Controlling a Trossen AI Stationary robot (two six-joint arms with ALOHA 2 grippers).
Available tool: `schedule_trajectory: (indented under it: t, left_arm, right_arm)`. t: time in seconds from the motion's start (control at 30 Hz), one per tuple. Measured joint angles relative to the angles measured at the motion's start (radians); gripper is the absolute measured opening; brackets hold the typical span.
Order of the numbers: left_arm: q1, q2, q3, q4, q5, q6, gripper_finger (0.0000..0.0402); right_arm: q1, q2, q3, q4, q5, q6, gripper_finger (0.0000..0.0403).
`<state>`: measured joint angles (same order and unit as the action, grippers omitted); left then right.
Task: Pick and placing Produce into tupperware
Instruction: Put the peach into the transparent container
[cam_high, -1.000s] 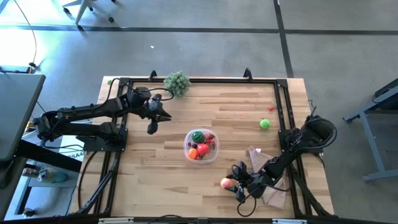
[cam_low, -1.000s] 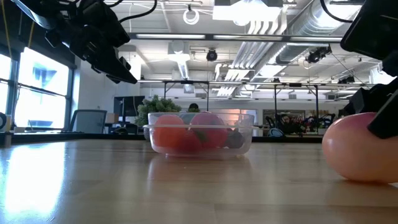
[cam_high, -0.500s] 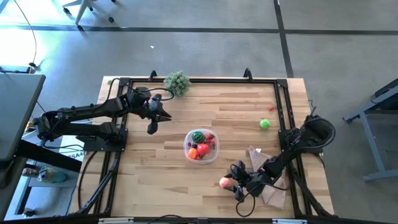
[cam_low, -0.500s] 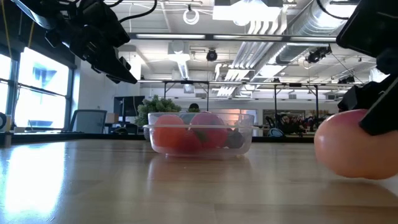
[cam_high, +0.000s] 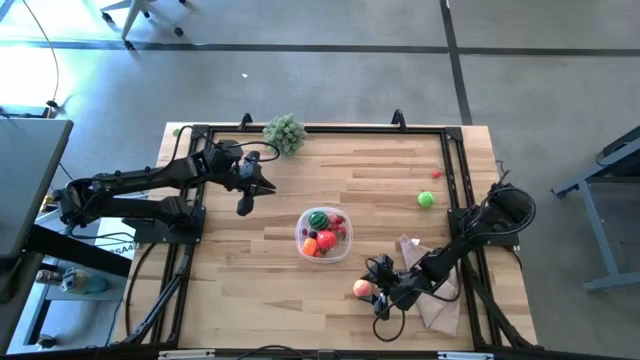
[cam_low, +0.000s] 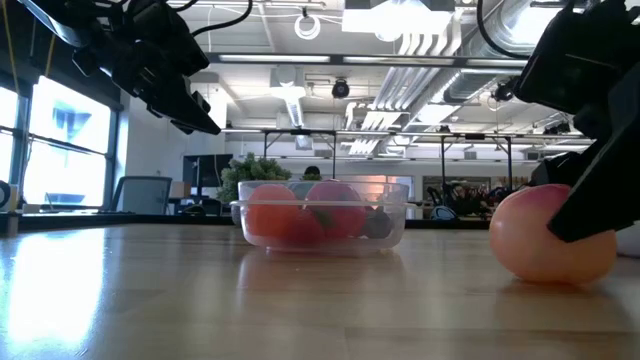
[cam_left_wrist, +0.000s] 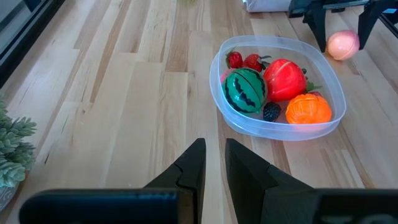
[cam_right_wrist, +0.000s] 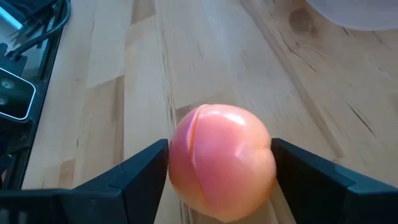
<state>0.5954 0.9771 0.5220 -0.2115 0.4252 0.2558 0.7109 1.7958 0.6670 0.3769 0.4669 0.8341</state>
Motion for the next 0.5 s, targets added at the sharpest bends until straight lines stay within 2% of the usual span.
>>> schedule_trajectory:
  t: [0.2,0.5]
  left_arm:
    - [0.000,0.000,0.000,0.000,0.000,0.000,0.0051]
    - [0.000,0.000,0.000,0.000,0.000,0.000,0.0051]
  right_arm:
    - [-0.007,0.000,0.000,-0.021,-0.002,0.017,0.0271]
    - [-0.017,0.000,0.000,-0.029,-0.011,0.021,0.0247]
